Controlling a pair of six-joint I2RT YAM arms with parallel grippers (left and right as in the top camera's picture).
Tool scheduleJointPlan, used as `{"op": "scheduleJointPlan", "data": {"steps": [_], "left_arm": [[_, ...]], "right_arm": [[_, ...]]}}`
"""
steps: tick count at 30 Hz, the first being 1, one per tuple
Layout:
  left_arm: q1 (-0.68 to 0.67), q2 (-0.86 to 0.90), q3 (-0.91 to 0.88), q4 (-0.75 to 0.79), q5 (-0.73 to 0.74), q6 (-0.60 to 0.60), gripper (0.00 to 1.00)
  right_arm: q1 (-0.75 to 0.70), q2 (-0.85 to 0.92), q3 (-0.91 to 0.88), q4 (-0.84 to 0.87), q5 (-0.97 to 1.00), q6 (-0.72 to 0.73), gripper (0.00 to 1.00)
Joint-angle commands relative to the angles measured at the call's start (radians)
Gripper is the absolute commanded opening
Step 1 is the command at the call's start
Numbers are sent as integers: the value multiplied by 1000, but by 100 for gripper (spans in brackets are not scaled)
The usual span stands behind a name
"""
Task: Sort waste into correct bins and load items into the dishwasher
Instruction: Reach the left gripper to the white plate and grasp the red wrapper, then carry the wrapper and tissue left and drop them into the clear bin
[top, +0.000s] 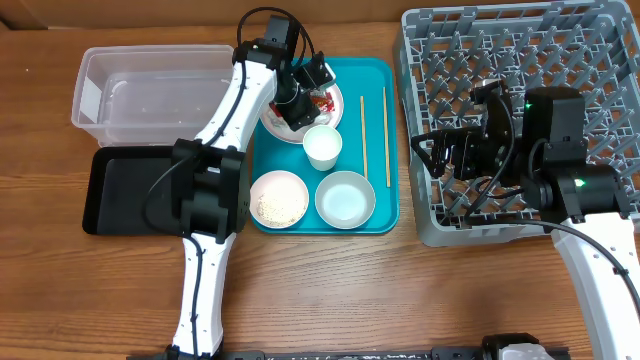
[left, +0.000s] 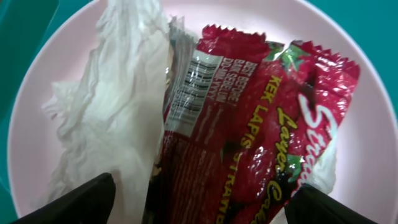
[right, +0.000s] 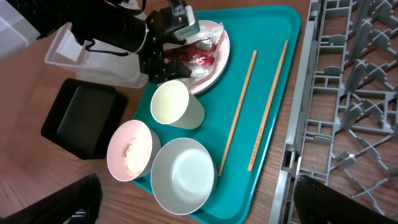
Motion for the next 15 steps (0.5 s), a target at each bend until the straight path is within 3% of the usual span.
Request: {"op": "scheduleJointPlan", "data": {"steps": [1,4,8,9,11,15], "left_arm": [[2,40,11,-2,62,-46,85],[2,56,10,-8,62,-55,79],[2,65,9,-20,62,-55,63],[2,65,9,-20,62,-55,55],[2,65,9,-19,61,-56,30],[2,64,19,-19,29,-104,5]], "right_arm": [[4,0,21,-3,-8,3,100],[4,0,21,-6,-8,3,100],[4,0,21,-6,-8,3,100],[4,0,21,-6,-8,3,100],[4,0,21,-6,-8,3,100],[4,0,21,-6,-8,3,100]]}}
